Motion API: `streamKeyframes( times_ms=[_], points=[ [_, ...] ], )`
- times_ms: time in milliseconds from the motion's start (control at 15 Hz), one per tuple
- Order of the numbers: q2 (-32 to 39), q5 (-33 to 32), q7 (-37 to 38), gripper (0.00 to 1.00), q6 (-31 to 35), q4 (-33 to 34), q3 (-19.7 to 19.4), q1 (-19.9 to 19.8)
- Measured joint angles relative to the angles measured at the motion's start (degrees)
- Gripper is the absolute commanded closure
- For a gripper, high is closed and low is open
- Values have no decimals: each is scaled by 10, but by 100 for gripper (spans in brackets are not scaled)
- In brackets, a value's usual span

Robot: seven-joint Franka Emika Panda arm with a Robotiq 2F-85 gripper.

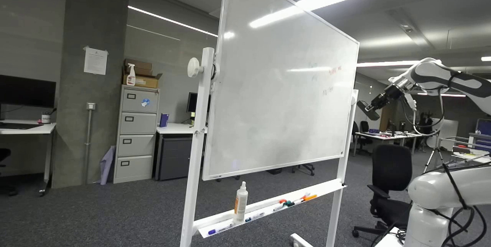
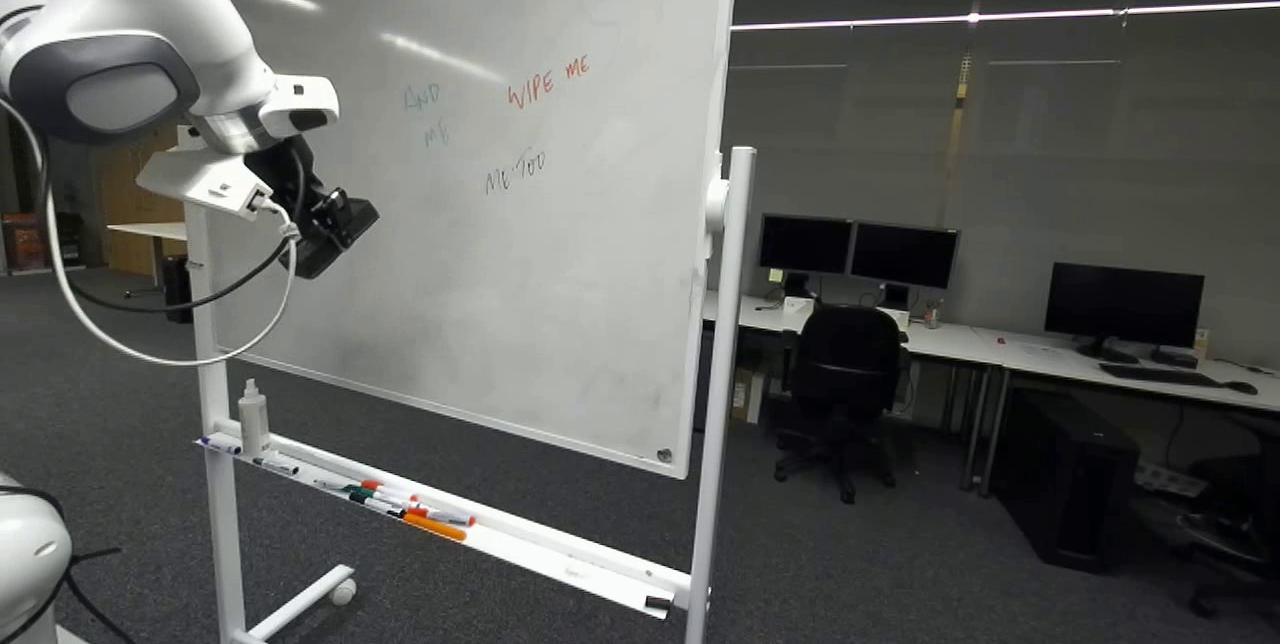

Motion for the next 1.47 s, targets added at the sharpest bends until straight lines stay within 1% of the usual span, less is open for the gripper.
streamKeyframes(
  times_ms=[267,533,600,1133,1200,1333,1467],
  points=[
    [38,1,-2,66,81,50,-1,33],
    [78,1,-2,66,168,104,-1,51],
    [86,1,-2,41,182,114,-1,52],
    [89,1,-1,41,182,114,-1,52],
    [89,1,-1,66,182,114,-1,52],
    [89,1,-1,66,182,114,-2,52],
    [92,0,-10,66,184,117,-15,52]
  ],
)
